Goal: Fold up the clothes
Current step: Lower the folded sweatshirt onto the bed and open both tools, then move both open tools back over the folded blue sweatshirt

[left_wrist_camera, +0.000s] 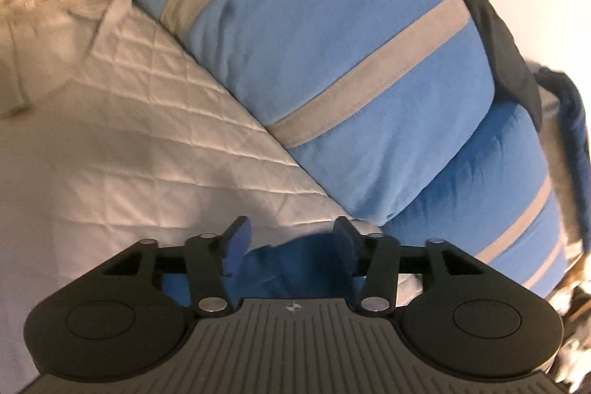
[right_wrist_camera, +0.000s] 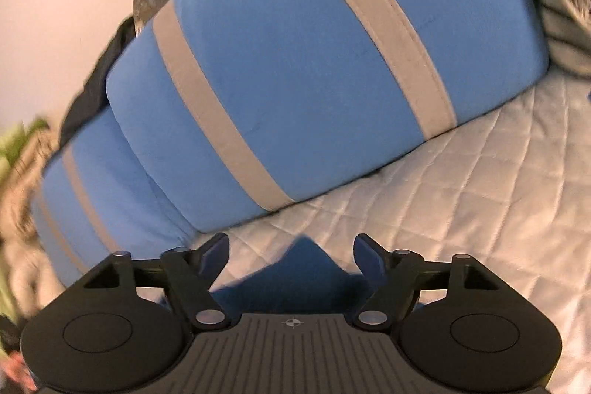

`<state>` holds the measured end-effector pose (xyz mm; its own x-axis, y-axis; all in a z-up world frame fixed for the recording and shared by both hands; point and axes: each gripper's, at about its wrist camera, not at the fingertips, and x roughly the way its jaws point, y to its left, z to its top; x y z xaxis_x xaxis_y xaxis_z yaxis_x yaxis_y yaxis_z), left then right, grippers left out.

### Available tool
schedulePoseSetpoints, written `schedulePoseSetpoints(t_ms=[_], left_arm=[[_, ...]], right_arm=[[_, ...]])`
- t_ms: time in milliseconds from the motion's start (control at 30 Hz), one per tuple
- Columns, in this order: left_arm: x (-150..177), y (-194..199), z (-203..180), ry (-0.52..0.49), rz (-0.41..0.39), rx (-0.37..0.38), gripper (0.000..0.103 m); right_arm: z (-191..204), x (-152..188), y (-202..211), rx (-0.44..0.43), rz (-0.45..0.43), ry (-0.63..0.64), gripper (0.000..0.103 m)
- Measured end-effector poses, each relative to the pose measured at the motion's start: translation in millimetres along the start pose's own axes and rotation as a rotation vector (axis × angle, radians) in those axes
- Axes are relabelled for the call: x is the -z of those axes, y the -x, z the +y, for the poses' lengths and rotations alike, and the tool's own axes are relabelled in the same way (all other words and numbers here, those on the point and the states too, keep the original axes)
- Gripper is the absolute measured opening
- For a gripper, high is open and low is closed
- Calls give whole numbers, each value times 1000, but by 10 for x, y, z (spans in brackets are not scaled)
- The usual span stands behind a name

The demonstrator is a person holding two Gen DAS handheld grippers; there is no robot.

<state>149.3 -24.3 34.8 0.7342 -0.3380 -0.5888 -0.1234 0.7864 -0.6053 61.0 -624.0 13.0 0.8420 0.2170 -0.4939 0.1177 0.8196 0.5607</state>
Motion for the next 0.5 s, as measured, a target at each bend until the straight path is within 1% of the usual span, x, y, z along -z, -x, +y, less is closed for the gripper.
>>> schedulePoseSetpoints(t_ms=[33, 67, 100, 267, 400, 467, 500], left_arm=[[20, 27, -4, -18, -11, -17, 61], [40, 55, -1, -35, -19, -33, 61], [62, 87, 25, -51, -13, -45, 61], [248, 334, 77, -167, 10, -106, 62], [402, 675, 8, -251, 13, -136, 63], [489, 858, -49, -296, 9, -147, 67], [535, 933, -89, -328, 5, -170, 67]], right_arm=[[25, 27, 26, 20, -1, 31, 80], [43, 57, 55, 37, -1, 59, 85], [46, 94, 87, 48, 3, 79, 88], [50, 280, 296, 96, 49, 154, 90], [68, 437, 517, 128, 75, 221, 97], [85, 509, 630, 144, 86, 251, 99], [107, 549, 680, 156, 91, 271, 101]])
